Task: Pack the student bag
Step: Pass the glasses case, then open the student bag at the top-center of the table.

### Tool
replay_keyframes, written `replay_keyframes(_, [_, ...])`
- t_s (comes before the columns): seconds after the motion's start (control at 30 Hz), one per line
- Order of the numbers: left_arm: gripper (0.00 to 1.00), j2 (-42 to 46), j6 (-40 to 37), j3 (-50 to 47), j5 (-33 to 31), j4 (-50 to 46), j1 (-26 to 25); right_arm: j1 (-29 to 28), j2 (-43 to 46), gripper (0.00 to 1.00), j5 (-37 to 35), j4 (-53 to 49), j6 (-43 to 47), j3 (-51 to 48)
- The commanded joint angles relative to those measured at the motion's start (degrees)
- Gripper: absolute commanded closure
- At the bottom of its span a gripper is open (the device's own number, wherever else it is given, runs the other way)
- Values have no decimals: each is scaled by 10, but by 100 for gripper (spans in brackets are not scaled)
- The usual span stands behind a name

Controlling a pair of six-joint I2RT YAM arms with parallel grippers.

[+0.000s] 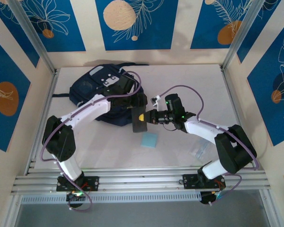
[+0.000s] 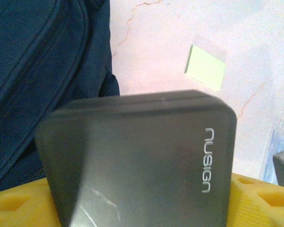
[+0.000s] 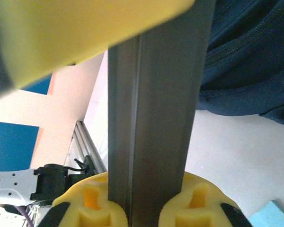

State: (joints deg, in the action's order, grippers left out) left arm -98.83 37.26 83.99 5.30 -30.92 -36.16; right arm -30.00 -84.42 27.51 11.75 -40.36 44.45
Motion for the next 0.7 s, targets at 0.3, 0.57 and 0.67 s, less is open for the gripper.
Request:
replay_keyframes(0.3, [12, -25, -236, 33, -174, -80, 39, 96, 49, 99, 32, -100, 37, -23])
replay_keyframes(0.57, [10, -62, -237, 25, -176, -66, 45, 132, 28, 100, 56, -127, 60, -7])
replay_keyframes(0.67, [11, -91, -271, 37, -207, -72, 47, 142, 16, 100, 53, -131, 57, -2])
